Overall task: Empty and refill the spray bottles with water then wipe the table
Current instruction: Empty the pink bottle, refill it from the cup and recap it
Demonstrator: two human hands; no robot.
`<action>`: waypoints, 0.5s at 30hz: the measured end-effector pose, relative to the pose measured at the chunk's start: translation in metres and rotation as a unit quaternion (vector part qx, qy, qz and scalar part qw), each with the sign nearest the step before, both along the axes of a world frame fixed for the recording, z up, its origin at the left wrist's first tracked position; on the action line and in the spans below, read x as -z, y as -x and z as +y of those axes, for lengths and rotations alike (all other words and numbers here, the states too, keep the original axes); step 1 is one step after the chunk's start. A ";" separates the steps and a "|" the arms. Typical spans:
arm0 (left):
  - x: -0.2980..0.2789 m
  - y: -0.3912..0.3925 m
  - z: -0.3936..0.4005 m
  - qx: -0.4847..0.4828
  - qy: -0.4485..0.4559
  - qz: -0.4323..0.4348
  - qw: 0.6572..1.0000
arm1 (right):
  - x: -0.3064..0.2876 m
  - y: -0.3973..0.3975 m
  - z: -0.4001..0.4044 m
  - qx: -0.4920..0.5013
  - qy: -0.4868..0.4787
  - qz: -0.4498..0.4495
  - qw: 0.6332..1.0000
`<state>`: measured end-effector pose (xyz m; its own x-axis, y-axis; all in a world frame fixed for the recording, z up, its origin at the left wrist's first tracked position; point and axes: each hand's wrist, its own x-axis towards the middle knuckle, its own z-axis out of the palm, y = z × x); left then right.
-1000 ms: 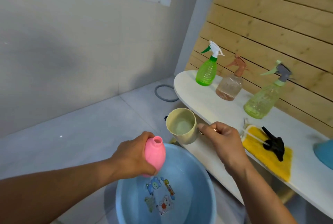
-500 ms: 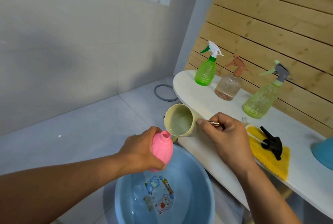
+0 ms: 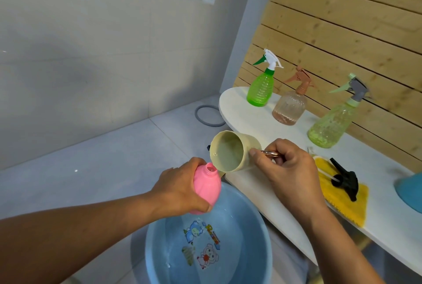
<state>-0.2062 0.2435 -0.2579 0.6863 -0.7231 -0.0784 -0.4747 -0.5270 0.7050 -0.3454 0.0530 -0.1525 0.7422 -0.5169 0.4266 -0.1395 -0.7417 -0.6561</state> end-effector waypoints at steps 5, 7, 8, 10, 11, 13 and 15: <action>-0.001 0.000 -0.001 0.000 -0.002 -0.006 1.000 | -0.005 0.001 0.003 -0.001 0.010 0.000 1.000; -0.001 0.000 -0.001 0.001 -0.001 -0.007 1.000 | -0.007 0.001 0.005 0.000 0.018 0.000 1.000; -0.001 0.000 -0.001 0.001 -0.001 -0.007 1.000 | -0.008 0.001 0.006 0.001 0.024 0.001 1.000; -0.001 0.000 -0.002 -0.001 -0.002 -0.006 1.000 | -0.009 0.001 0.007 0.000 0.038 0.000 0.999; -0.001 0.000 -0.002 -0.001 -0.001 -0.006 1.000 | -0.010 0.001 0.008 0.001 0.043 0.000 0.999; -0.001 -0.001 -0.003 0.001 -0.001 -0.006 1.000 | -0.011 0.001 0.009 0.001 0.052 0.000 0.999; 0.000 0.000 -0.003 0.000 -0.002 -0.006 1.000 | -0.012 0.002 0.010 0.000 0.060 -0.003 0.998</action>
